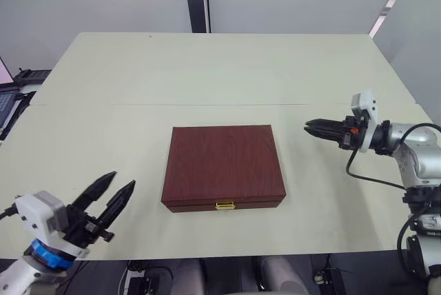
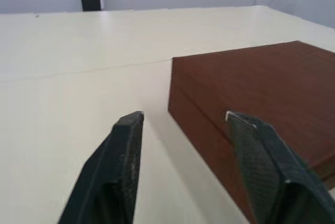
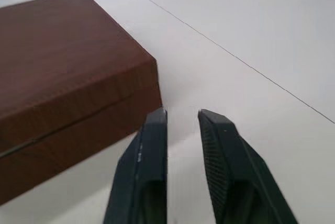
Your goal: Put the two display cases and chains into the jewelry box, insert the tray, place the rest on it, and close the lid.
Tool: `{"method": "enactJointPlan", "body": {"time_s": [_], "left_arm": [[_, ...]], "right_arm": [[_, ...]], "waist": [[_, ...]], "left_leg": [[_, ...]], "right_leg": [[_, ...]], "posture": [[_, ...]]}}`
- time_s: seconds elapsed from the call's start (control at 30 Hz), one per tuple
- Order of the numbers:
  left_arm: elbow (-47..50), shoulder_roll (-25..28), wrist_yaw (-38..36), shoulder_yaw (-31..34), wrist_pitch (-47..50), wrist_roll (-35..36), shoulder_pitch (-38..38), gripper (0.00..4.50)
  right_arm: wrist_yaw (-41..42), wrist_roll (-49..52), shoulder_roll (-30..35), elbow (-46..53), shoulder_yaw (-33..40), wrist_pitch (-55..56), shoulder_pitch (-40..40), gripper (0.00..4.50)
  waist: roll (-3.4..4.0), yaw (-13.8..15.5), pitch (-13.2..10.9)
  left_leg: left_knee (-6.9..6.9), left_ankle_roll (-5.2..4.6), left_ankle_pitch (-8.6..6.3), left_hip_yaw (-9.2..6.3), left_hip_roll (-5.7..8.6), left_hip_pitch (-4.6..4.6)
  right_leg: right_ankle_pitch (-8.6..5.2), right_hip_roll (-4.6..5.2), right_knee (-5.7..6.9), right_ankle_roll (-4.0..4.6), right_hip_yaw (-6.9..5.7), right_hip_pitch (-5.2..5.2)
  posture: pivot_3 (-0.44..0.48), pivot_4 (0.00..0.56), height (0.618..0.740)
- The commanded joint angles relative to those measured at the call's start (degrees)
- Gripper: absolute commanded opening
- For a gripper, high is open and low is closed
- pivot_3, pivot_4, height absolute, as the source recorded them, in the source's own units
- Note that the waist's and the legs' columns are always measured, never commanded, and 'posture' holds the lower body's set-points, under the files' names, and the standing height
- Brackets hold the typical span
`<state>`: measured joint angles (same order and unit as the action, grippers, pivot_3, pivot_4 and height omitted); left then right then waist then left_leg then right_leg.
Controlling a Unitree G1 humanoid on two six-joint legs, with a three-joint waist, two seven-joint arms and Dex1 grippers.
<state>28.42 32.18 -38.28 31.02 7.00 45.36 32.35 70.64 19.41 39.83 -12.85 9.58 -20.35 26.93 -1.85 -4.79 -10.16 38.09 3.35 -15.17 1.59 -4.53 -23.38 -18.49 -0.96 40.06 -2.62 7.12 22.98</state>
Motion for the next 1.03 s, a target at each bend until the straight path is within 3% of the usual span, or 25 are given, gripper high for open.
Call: {"method": "enactJointPlan", "body": {"time_s": [0.03, 0.1, 0.17, 0.27, 0.3, 0.6, 1.03], "left_arm": [[-7.2, 3.2, -1.5, 3.3, 2.6, 1.3, -5.3, 3.81], [-11.7, 5.1, -3.6, 2.6, 3.2, -0.2, -8.9, 4.44], [-15.5, 6.6, -4.9, 1.3, 3.8, -2.3, -11.7, 4.50], [-23.4, 9.2, -3.1, -1.8, 1.3, -12.1, -16.0, 4.50], [-25.1, 9.6, -4.1, -1.7, 0.9, -12.6, -17.2, 4.50], [-33.6, 14.6, -11.5, -1.4, 2.5, -14.5, -24.1, 4.50], [-39.3, 16.5, -15.3, -1.8, 3.2, -17.7, -29.5, 4.50]], "right_arm": [[-2.9, 2.1, 0.8, 3.9, 3.7, 1.2, -4.0, 2.19], [-4.1, 2.1, 0.5, 4.9, 4.2, 2.1, -7.0, 2.74], [-5.3, 2.0, 0.2, 5.6, 4.6, 3.0, -9.8, 3.33], [-7.3, 2.3, -0.3, 5.3, 5.8, 4.7, -13.5, 4.39], [-7.5, 2.1, 0.0, 4.9, 5.9, 5.3, -14.5, 4.48], [-6.1, 0.4, 4.3, -4.1, 6.5, 11.6, -18.1, 4.48], [-6.5, 1.4, 5.0, -3.8, 6.8, 11.7, -18.8, 4.48]], "waist": [[0.00, 0.0, 0.0], [0.02, 0.0, 0.0], [0.02, -0.1, 0.0], [0.02, 0.0, 0.0], [0.02, 0.0, 0.0], [0.01, -0.1, 0.0], [0.02, 0.1, 0.0]], "left_leg": [[0.00, 0.00, 0.00, -0.02, 0.00, 0.04], [0.00, 0.01, 0.00, 0.00, 0.00, 0.31], [-0.02, 0.01, -0.01, 0.00, 0.01, 0.64], [-0.01, 0.01, 0.00, 0.02, 0.01, 0.70], [-0.01, 0.02, 0.00, 0.00, 0.01, 0.71], [-0.02, 0.02, 0.00, 0.05, -0.01, 0.70], [-0.04, 0.03, 0.00, 0.04, -0.01, 0.68]], "right_leg": [[0.00, 0.00, 0.00, 0.00, -0.02, -0.05], [0.00, 0.00, -0.01, 0.00, 0.00, -0.34], [-0.01, 0.00, -0.09, 0.00, 0.00, -0.72], [-0.01, 0.00, -0.08, -0.01, 0.01, -0.78], [-0.01, 0.00, -0.08, -0.01, -0.01, -0.79], [-0.01, 0.02, -0.08, -0.01, 0.00, -0.78], [0.00, 0.03, -0.08, -0.02, -0.02, -0.78]], "posture": [[0.000, 0.150, 0.740], [0.000, 0.150, 0.740], [0.000, 0.150, 0.740], [0.000, 0.150, 0.740], [0.000, 0.150, 0.740], [0.000, 0.150, 0.740], [0.000, 0.150, 0.740]]}}
